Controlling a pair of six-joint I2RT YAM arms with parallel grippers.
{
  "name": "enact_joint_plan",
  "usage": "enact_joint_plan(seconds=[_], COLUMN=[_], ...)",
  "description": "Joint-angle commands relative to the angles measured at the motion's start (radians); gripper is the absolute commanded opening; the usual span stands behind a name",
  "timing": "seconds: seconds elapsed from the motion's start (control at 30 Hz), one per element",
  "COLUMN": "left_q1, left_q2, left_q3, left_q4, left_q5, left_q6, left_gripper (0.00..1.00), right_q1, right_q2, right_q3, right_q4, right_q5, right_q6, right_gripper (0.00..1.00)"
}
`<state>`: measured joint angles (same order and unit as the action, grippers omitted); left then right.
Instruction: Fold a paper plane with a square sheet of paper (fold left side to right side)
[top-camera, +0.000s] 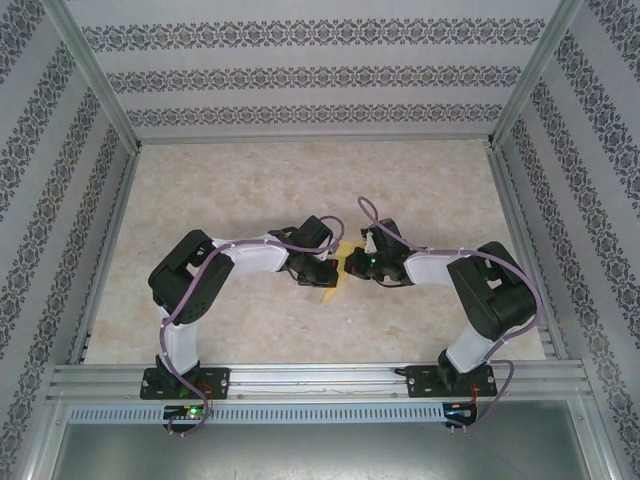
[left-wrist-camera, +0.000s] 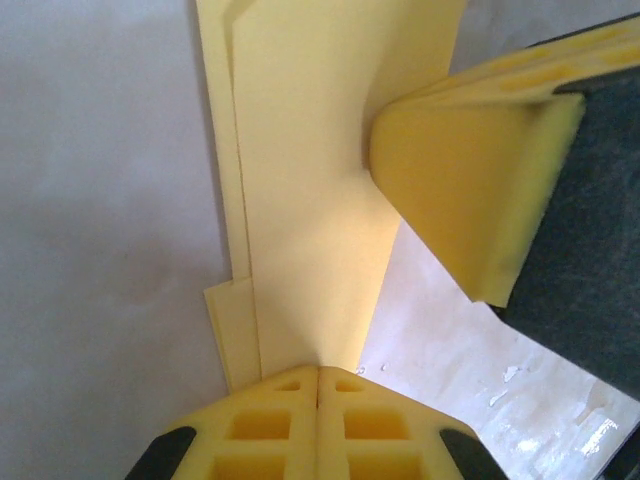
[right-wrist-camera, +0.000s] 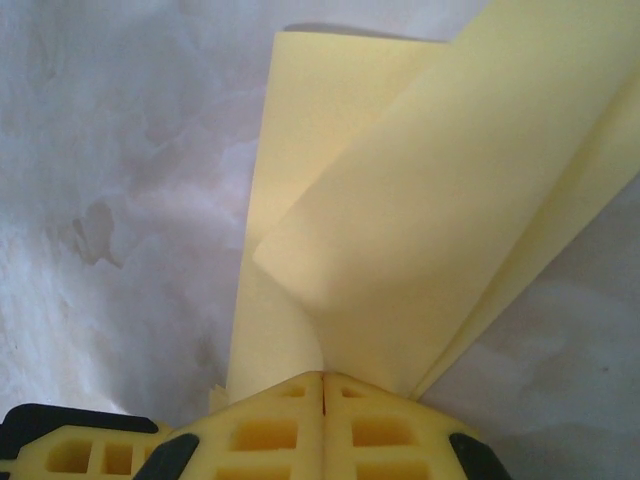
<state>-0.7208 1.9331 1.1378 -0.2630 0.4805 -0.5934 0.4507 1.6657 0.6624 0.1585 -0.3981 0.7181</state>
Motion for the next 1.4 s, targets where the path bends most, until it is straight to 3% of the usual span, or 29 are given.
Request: enact_joint_plan(seconds=[0.0, 1.37], left_q1=[-0.011, -0.011], left_q2=[0.075, 0.069], left_q3=[-0.041, -0.054], left_q4=[-0.146, -0.143], left_q5=[-0.121, -0.123], left_q6=[0.028, 0.029], left_gripper=[0.03, 0.02], right_q1=[-0.047, -0.259], right_q2=[0.029, 0.102], right_q3=[0.025, 0.195], right_q4=[-0.037, -0.144], right_q5=[0.082, 0.046], right_q6=[-0.041, -0.16], right_gripper=[0.0, 0.0])
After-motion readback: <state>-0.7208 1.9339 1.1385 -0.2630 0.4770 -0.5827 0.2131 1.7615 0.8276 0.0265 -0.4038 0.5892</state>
